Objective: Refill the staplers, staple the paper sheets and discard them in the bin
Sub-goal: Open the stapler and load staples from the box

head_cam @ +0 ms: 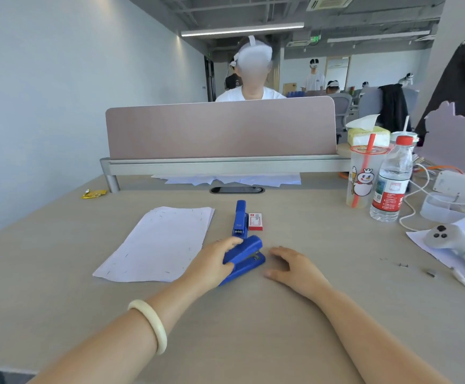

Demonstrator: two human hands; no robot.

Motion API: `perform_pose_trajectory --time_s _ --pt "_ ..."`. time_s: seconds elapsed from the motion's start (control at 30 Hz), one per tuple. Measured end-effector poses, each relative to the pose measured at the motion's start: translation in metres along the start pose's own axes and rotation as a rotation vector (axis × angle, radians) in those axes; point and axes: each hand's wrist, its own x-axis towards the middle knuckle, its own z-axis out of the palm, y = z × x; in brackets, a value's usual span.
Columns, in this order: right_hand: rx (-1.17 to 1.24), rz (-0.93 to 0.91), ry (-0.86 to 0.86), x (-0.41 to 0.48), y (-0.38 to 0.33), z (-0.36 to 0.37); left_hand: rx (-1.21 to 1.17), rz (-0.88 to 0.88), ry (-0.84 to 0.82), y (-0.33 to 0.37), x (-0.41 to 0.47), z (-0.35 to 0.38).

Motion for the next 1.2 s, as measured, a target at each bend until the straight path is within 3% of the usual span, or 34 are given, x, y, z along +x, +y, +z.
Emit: perform_pose_trajectory --time_s 0.2,0.37,0.53,0.77,0.87,1.2 --pt "0.129 -0.082 0.004 -0.021 0.006 -0.007 0.020 0.085 -0.157 0.015 0.007 0.007" --pt "0.144 -0.126 0.028 -0.024 0.005 -0.008 0.116 0.179 -0.099 0.025 0.016 0.018" --pt "0.130 -0.130 0.035 -0.021 0.008 -0.007 0.025 0.213 -0.033 0.039 0.024 0.043" --pt "0.047 -0.093 0.063 -0.018 0.011 -0.006 -0.468 0.117 0.154 0.034 0.015 0.001" --pt "0.046 -0.077 0.047 -0.020 0.009 -0.007 -0.546 0.105 0.209 0.013 0.002 -0.029" --pt "0.029 -0.034 0.041 -0.022 0.004 -0.012 -0.239 -0.038 0.033 -0.059 -0.009 -0.068"
